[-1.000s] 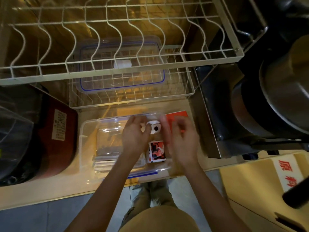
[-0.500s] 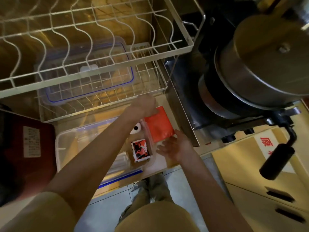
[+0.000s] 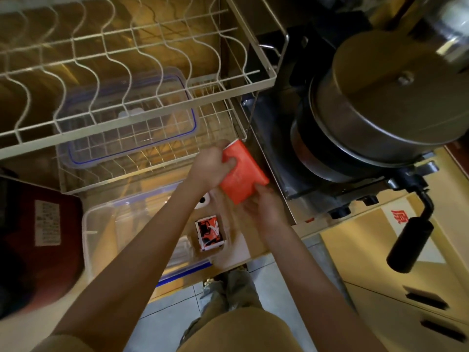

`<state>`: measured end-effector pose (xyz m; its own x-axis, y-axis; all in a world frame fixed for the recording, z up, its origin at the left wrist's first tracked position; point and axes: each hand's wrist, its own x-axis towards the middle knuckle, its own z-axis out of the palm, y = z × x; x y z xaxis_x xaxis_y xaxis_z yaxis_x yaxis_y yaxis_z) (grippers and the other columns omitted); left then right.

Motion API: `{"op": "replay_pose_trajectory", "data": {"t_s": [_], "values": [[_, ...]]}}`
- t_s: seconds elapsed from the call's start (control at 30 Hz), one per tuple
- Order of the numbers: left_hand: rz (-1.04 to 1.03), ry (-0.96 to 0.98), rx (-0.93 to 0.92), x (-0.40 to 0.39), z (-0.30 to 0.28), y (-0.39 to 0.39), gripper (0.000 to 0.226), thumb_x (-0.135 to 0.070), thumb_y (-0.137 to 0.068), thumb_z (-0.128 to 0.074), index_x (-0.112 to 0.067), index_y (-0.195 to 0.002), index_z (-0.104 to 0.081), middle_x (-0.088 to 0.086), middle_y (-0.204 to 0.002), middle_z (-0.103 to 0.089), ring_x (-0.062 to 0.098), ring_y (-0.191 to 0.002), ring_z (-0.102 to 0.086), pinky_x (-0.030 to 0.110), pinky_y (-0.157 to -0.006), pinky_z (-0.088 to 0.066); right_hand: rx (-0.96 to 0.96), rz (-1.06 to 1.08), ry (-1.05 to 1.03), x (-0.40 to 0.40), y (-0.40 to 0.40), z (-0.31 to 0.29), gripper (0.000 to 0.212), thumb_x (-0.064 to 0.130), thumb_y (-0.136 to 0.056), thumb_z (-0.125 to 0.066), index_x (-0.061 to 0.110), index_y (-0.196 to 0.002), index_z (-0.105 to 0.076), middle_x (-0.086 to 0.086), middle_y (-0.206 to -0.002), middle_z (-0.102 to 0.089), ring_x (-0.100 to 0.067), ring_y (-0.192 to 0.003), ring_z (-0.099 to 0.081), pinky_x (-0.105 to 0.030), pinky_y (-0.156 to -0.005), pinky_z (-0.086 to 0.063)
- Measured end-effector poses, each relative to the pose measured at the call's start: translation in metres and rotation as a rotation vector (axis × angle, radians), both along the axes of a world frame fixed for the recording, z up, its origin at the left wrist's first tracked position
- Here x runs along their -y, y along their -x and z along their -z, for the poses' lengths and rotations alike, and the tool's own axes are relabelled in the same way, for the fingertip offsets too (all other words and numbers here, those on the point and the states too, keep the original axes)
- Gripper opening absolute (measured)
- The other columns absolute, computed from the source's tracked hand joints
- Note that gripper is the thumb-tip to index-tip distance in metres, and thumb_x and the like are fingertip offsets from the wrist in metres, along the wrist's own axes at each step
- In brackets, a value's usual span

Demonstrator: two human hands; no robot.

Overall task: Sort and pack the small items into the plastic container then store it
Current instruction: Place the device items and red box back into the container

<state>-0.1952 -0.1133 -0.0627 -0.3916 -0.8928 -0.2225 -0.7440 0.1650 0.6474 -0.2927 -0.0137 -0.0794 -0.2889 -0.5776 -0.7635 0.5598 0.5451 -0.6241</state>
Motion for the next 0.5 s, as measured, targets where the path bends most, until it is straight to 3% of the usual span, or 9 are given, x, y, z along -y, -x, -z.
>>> {"op": "replay_pose_trajectory", "data": {"t_s": [0.17,0.27,0.37,0.43,0.5], "values": [[-0.155,0.133,-0.141,-0.021,-0.020,-0.026,0.047,-0.022,-0.087,-0.055,-0.012,-0.131,-0.042,0.015,-0.124,-0.055,0.028,-0.107,-0.055,0.032,-0.087,-0.044,-0.268,-0.135,0.150,0.009,-0.009,-0.018,0.039,0.021,-0.096,-0.043,0.019,-0.135,-0.042,-0.007,-0.116,-0.059,-0.019,-0.095,-0.059,-0.032,-0.085,-0.047],[-0.273,0.186,-0.205,-0.037,-0.031,-0.048,0.046,-0.025,-0.089,-0.054,-0.011,-0.131,-0.043,0.012,-0.125,-0.052,0.021,-0.108,-0.051,0.027,-0.086,-0.038,-0.397,-0.189,0.299,0.009,-0.020,-0.031,0.039,0.025,-0.097,-0.044,0.018,-0.135,-0.044,0.002,-0.103,-0.060,-0.004,-0.085,-0.058,-0.019,-0.073,-0.047],[-0.392,0.205,-0.255,-0.057,-0.039,-0.075,0.048,-0.033,-0.086,-0.051,-0.014,-0.130,-0.044,0.009,-0.121,-0.055,0.019,-0.103,-0.054,0.027,-0.082,-0.044,-0.482,-0.259,0.436,0.006,-0.037,-0.044,0.036,0.029,-0.097,-0.045,0.017,-0.130,-0.048,0.002,-0.105,-0.060,-0.001,-0.086,-0.058,-0.006,-0.064,-0.047],[-0.510,0.194,-0.296,-0.075,-0.038,-0.095,0.045,-0.029,-0.087,-0.053,-0.016,-0.129,-0.046,0.006,-0.118,-0.058,0.015,-0.099,-0.056,0.019,-0.075,-0.047,-0.488,-0.310,0.496,0.002,-0.052,-0.047,0.032,0.031,-0.096,-0.046,0.018,-0.125,-0.052,0.000,-0.110,-0.059,-0.004,-0.090,-0.058,-0.006,-0.064,-0.048],[-0.645,0.164,-0.304,-0.094,-0.034,-0.115,0.045,-0.027,-0.083,-0.054,-0.015,-0.126,-0.049,0.004,-0.112,-0.061,0.019,-0.096,-0.060,0.026,-0.075,-0.052,-0.518,-0.414,0.513,-0.002,-0.069,-0.044,0.029,0.034,-0.095,-0.047,0.023,-0.120,-0.054,0.001,-0.115,-0.057,-0.008,-0.095,-0.058,-0.013,-0.070,-0.052]]}}
